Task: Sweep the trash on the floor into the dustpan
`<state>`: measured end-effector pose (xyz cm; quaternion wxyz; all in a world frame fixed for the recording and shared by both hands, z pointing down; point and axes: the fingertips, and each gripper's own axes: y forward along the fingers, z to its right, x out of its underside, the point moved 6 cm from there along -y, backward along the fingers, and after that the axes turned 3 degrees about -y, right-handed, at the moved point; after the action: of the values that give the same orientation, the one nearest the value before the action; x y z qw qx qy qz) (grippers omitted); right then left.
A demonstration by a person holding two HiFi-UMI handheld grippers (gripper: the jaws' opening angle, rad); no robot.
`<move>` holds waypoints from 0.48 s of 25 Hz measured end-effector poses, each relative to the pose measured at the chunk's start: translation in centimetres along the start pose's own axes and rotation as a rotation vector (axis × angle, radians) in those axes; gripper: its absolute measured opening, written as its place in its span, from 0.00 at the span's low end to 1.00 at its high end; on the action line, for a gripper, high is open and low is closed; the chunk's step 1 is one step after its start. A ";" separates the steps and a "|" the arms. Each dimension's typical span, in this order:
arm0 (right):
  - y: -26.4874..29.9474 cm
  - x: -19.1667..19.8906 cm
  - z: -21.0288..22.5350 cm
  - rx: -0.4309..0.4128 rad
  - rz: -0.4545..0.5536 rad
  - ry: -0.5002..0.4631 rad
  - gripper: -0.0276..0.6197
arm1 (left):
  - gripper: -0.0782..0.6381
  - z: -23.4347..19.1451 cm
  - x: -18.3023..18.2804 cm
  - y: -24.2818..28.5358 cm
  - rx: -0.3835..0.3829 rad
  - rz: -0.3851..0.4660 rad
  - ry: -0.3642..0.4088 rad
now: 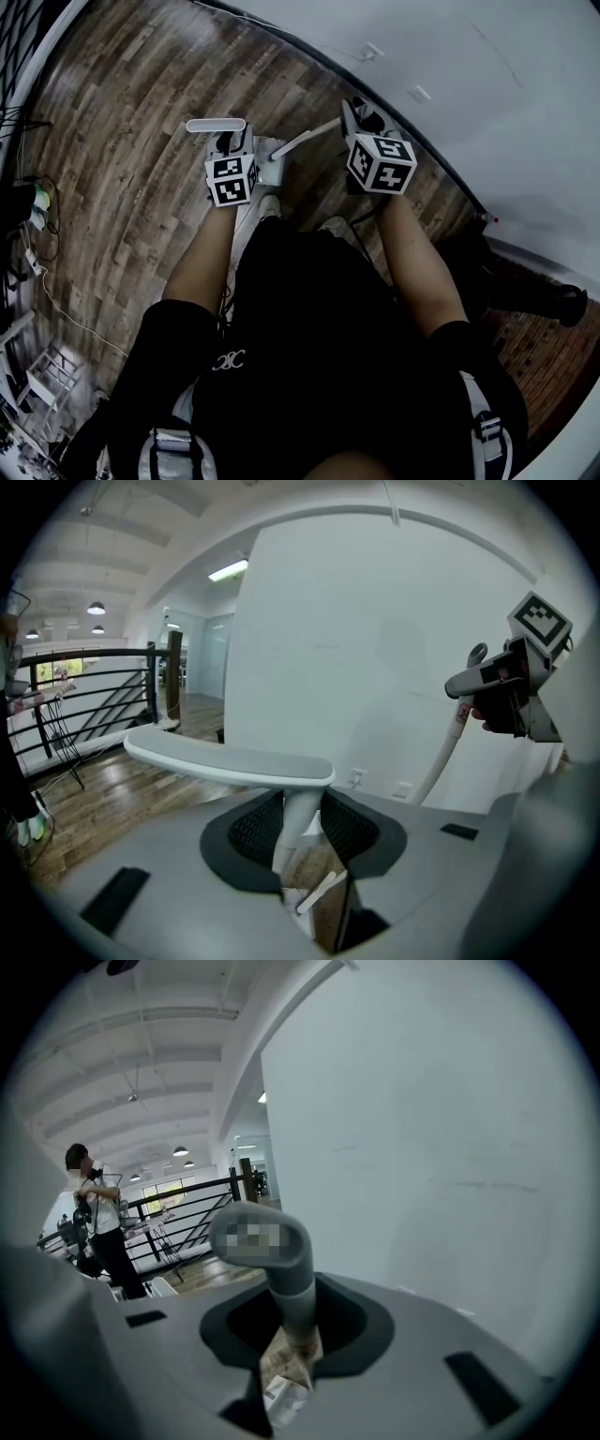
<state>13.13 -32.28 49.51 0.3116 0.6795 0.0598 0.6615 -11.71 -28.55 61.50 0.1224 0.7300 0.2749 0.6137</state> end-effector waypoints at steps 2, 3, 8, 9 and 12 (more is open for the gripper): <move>-0.6 -0.1 0.5 0.002 0.008 0.025 0.18 | 0.27 0.1 -0.1 0.1 0.003 -0.003 0.003; -0.9 -0.1 0.7 0.000 0.013 0.035 0.18 | 0.27 0.1 -0.1 0.1 0.004 -0.006 0.005; -4.2 -1.2 1.3 -0.032 0.065 0.070 0.18 | 0.27 0.0 -0.4 0.3 -0.002 -0.053 0.017; -5.0 -1.6 1.5 -0.038 0.078 0.073 0.18 | 0.27 0.0 -0.5 0.3 -0.002 -0.068 0.020; -7.5 -2.8 2.4 -0.048 0.113 0.066 0.18 | 0.27 0.0 -1.5 0.1 -0.023 -0.083 0.019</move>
<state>17.53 -28.43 43.51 0.2877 0.6519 0.0155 0.7014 -11.85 -29.46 60.26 0.1534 0.7105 0.2988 0.6183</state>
